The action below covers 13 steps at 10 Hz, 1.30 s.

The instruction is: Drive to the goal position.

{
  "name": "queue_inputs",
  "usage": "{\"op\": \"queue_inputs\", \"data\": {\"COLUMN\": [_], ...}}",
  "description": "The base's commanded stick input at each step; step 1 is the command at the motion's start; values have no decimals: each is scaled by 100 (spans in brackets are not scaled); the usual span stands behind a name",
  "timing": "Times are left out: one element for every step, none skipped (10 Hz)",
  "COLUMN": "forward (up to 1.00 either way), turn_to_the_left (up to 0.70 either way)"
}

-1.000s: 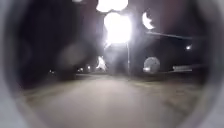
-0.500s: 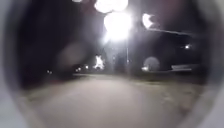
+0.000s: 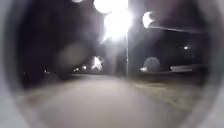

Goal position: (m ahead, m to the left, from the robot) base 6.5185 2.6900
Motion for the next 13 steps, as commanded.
{"op": "queue_inputs", "data": {"forward": [100,100,100,100,100,100,100,100,100,100,100,100,100], "turn_to_the_left": [0,0,0,0,0,0,0,0,0,0,0,0,0]}}
